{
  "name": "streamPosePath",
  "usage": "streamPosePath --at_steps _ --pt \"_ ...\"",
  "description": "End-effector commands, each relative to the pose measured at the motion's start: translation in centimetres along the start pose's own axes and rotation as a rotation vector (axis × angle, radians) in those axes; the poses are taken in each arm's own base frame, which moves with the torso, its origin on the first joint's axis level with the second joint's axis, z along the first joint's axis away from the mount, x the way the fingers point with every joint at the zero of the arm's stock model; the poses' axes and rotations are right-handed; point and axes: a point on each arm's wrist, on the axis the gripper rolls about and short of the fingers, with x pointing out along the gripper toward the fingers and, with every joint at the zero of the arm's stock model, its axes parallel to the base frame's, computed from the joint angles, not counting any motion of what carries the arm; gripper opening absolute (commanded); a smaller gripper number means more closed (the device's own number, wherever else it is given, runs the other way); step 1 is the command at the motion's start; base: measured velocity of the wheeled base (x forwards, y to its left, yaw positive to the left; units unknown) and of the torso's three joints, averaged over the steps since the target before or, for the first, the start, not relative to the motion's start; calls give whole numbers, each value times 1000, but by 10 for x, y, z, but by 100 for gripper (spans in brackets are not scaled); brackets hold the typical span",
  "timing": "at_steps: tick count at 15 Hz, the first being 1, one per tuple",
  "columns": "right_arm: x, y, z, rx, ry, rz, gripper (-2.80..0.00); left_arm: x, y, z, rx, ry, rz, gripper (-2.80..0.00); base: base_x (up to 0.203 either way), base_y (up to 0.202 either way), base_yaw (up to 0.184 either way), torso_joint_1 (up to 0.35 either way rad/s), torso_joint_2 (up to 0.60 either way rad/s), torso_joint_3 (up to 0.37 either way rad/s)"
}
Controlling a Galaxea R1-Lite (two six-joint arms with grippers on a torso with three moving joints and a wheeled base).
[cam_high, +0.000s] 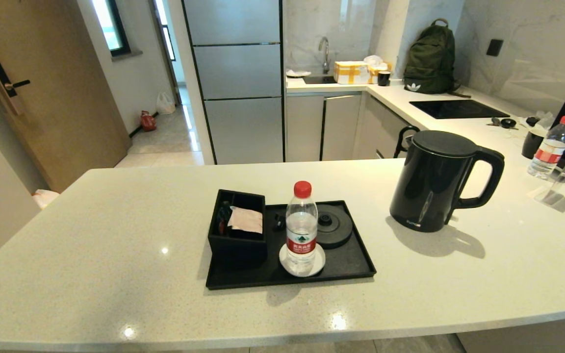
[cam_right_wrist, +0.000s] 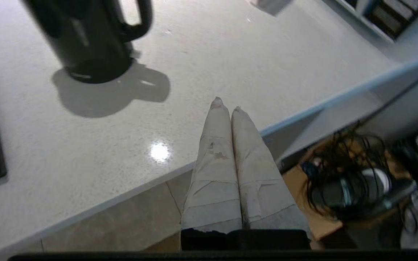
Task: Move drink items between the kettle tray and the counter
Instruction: Return the kettle to its original position
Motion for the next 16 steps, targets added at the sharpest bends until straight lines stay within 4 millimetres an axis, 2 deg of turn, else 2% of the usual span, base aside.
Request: streamPosePath --at_steps 1,4,7,10,11,13,16 --pt "29 16 -5 -7 101 -70 -280 0 0 0 1 1 0 -280 0 0 0 0 0 0" --pt "76 46 -4 -1 174 -95 -280 0 0 0 0 1 -2 -280 0 0 0 0 0 0" --pt "130 80 -8 13 173 -100 -280 0 0 0 0 1 -2 -280 0 0 0 0 0 0" --pt "175 103 -15 24 157 -113 -280 0 0 0 2 1 0 -280 0 0 0 0 0 0" --pt "189 107 -16 36 146 -121 0 0 0 0 0 1 0 -280 0 0 0 0 0 0" --pt "211 107 -11 72 107 -132 0 0 0 0 0 1 0 -280 0 0 0 0 0 0" --pt "228 104 -7 77 68 -81 0 0 0 0 0 1 0 -280 0 0 0 0 0 0"
